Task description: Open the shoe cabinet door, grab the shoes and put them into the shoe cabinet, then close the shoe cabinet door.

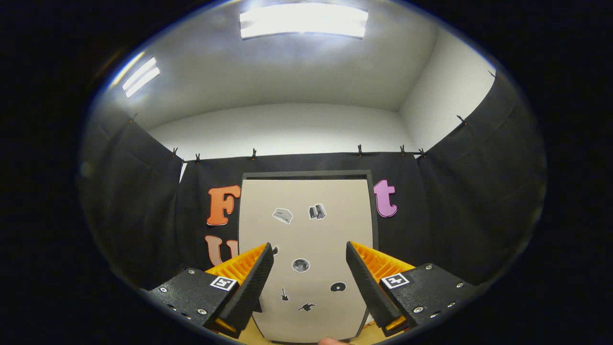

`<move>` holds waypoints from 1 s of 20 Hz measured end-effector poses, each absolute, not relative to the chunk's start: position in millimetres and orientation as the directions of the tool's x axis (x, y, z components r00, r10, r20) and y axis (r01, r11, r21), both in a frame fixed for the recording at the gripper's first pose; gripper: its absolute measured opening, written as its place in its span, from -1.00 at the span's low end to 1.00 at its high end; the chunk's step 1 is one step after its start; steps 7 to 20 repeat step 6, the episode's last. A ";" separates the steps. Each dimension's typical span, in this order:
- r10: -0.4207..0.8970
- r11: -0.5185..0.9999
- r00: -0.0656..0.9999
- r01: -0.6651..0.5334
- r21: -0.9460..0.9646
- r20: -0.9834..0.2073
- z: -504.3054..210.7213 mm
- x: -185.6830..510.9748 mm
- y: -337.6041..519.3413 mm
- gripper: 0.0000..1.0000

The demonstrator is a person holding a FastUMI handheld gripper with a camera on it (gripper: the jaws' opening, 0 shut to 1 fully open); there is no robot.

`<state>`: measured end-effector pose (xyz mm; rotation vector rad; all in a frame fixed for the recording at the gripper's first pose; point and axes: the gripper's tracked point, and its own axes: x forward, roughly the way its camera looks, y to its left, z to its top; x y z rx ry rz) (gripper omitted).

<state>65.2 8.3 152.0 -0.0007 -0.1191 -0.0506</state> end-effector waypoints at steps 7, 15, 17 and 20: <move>-0.030 0.997 0.989 0.041 -0.072 0.142 155.5 62.6 20.0 0.88; -0.030 0.997 0.989 0.041 -0.072 0.142 155.5 62.6 20.0 0.88; -0.030 0.997 0.989 0.041 -0.072 0.142 155.5 62.6 20.0 0.88; -0.030 0.997 0.989 0.041 -0.072 0.142 155.5 62.6 20.0 0.88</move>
